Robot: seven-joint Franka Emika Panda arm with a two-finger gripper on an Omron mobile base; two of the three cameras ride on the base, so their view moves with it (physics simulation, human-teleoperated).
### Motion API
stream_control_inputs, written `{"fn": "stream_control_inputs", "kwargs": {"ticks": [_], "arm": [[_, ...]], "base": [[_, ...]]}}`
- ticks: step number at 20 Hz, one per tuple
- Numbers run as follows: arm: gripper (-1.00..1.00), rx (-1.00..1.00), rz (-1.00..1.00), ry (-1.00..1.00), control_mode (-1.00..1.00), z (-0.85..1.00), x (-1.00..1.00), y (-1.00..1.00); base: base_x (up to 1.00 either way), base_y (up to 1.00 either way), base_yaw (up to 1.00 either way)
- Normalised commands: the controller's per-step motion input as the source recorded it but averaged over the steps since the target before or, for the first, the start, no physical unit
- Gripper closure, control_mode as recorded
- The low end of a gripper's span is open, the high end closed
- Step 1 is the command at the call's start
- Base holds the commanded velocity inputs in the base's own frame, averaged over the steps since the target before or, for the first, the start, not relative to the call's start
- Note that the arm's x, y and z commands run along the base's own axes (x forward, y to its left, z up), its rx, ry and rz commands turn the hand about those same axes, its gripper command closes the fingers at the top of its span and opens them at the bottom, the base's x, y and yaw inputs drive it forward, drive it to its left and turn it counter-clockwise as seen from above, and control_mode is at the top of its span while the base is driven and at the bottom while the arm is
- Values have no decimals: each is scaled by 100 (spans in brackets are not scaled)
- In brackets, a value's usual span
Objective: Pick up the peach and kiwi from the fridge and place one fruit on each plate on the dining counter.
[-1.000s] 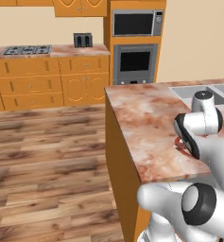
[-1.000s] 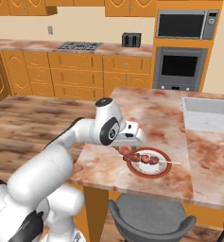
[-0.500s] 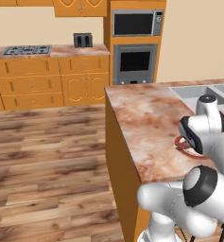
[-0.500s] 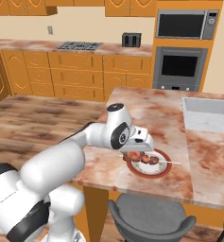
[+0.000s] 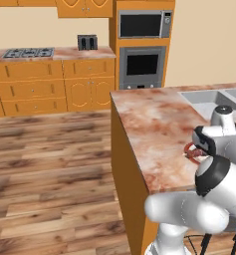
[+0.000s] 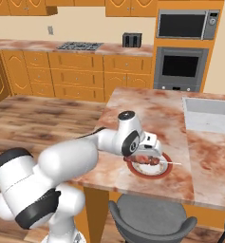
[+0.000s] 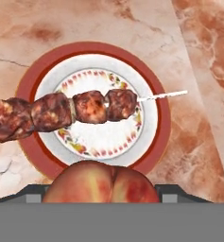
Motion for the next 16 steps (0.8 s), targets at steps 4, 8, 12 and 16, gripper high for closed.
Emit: {"fn": "stream_control_inputs", "kwargs": {"ticks": [4,8,12,16], "arm": [[100,2,0,-4,-100,-32,13,-7],[100,0,-2,-1,-100,-35,12,0],[100,0,-3,-1,-100,-38,5,0],[100,1,-4,-3,-100,-23,16,-7]], "base": [[0,0,0],[0,0,0],[0,0,0],[0,0,0]]}}
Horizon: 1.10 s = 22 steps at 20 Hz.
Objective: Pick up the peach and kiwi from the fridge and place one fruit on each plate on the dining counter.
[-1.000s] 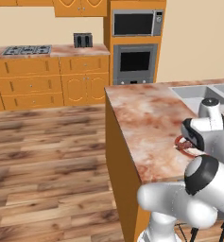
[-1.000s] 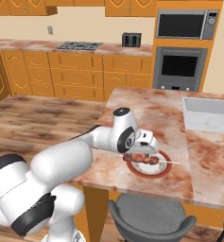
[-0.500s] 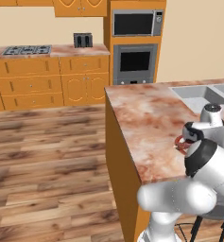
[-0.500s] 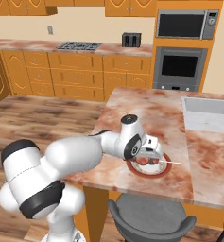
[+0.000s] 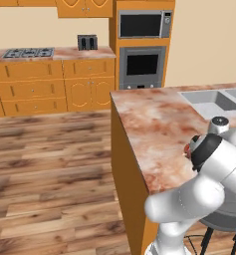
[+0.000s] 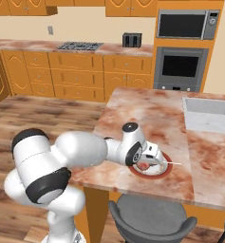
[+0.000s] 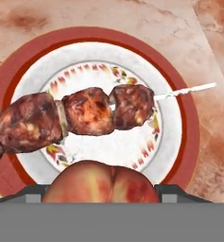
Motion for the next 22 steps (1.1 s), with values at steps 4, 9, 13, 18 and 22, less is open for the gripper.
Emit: {"fn": "stream_control_inputs", "kwargs": {"ticks": [4,9,13,18,22], "arm": [[100,2,-4,-4,-100,-22,17,-9],[100,4,-4,-5,-100,-14,17,-17],[100,4,-4,-6,-100,-8,4,-17],[-100,4,-4,-7,-100,-1,0,-11],[-100,8,-6,-9,-100,0,0,-13]], "base": [[0,0,0],[0,0,0],[0,0,0],[0,0,0],[0,0,0]]}}
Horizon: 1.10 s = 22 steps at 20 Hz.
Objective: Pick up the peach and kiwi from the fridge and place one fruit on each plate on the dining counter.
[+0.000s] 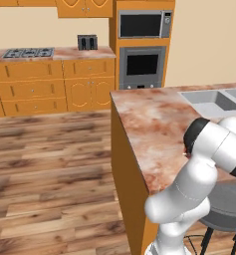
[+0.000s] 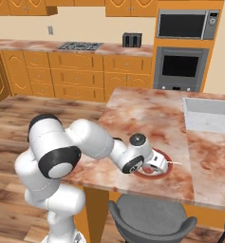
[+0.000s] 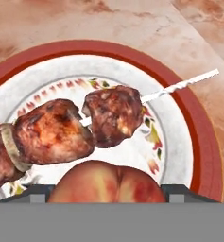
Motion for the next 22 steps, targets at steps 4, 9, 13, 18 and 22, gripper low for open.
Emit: {"fn": "stream_control_inputs", "kwargs": {"ticks": [4,9,13,18,22], "arm": [[-100,12,-17,-6,-100,2,0,-2],[-100,15,-12,-8,-100,15,0,-5],[-100,20,-7,-9,-100,52,0,-10],[-100,21,-2,-6,-100,87,-22,-19],[-100,6,0,0,-100,100,-68,8]], "base": [[0,0,0],[0,0,0],[0,0,0],[0,0,0],[0,0,0]]}}
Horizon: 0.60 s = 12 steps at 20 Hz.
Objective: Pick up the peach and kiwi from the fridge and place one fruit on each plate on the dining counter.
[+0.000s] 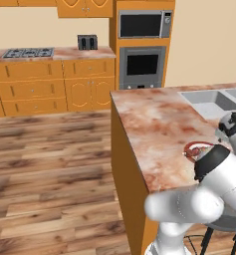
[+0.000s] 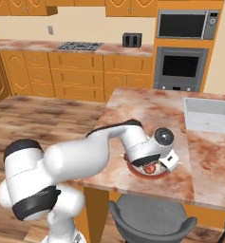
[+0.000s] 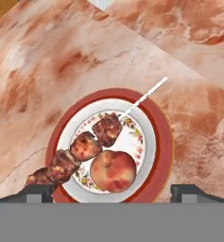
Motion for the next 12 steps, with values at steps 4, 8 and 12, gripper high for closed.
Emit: {"fn": "stream_control_inputs", "kwargs": {"ticks": [4,8,12], "arm": [[-100,0,0,0,-100,100,-69,60],[-100,-5,0,0,-100,98,-61,91],[-100,-12,-1,0,-100,85,-56,100]], "base": [[0,0,0],[0,0,0],[0,0,0]]}}
